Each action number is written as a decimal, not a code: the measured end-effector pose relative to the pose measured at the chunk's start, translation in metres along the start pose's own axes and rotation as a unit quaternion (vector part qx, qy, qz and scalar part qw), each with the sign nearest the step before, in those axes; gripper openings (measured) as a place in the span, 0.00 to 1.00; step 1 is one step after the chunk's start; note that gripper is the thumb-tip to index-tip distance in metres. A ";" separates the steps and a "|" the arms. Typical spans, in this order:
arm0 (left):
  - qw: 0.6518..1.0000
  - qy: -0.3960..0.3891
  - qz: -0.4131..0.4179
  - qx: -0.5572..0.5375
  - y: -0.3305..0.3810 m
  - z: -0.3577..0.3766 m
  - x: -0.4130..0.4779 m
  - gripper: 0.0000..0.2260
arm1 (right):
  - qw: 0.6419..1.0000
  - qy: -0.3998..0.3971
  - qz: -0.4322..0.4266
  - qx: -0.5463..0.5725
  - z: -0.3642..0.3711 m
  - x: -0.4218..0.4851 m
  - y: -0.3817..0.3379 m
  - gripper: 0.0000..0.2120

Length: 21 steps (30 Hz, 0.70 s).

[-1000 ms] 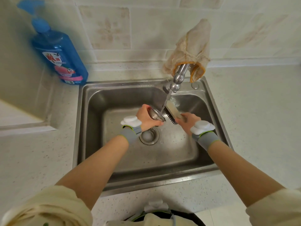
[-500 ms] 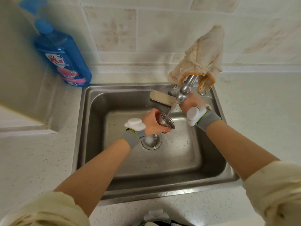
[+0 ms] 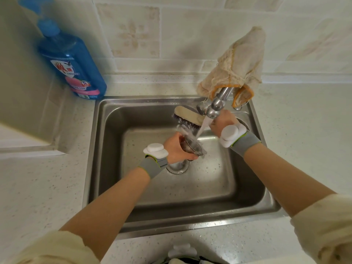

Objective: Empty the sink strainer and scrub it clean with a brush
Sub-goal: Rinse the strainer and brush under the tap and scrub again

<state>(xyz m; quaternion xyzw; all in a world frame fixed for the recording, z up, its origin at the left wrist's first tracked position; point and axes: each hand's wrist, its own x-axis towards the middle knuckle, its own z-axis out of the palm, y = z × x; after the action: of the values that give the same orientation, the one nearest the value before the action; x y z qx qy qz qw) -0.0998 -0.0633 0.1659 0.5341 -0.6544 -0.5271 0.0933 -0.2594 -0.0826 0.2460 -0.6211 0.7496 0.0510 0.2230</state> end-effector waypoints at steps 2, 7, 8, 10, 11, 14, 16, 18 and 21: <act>1.000 -0.002 -0.002 0.014 -0.002 0.001 -0.003 0.35 | 0.999 0.016 0.000 0.049 0.008 -0.010 0.009 0.07; 0.994 -0.001 -0.007 0.109 -0.015 -0.001 -0.009 0.36 | 0.972 -0.038 0.121 0.197 0.052 -0.051 0.030 0.21; 0.987 -0.008 -0.007 0.163 -0.018 -0.002 -0.011 0.36 | 0.947 -0.076 0.152 0.274 0.060 -0.058 0.031 0.16; 0.963 -0.026 -0.018 0.267 -0.024 -0.005 -0.015 0.36 | 0.841 -0.163 0.210 0.471 0.070 -0.068 0.026 0.05; 0.953 -0.035 -0.026 0.299 -0.025 -0.006 -0.017 0.35 | 0.769 -0.190 0.231 0.565 0.073 -0.071 0.021 0.08; 0.945 -0.036 -0.044 0.321 -0.030 -0.008 -0.025 0.34 | 0.587 -0.219 0.272 0.730 0.070 -0.078 0.004 0.06; 0.945 -0.014 -0.044 0.323 -0.031 -0.010 -0.033 0.34 | 0.531 -0.223 0.273 0.771 0.067 -0.083 -0.007 0.09; 0.947 -0.007 -0.048 0.316 -0.032 -0.013 -0.035 0.34 | 0.507 -0.210 0.269 0.792 0.067 -0.082 -0.012 0.17; 0.962 0.005 -0.043 0.268 -0.036 -0.017 -0.043 0.32 | 0.493 -0.203 0.259 0.805 0.064 -0.084 -0.017 0.20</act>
<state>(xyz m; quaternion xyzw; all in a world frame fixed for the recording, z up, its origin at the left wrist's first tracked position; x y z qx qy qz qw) -0.0486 -0.0343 0.1641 0.5697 -0.7478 -0.3333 -0.0725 -0.2147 0.0127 0.2254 0.0779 0.5266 -0.3943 0.7491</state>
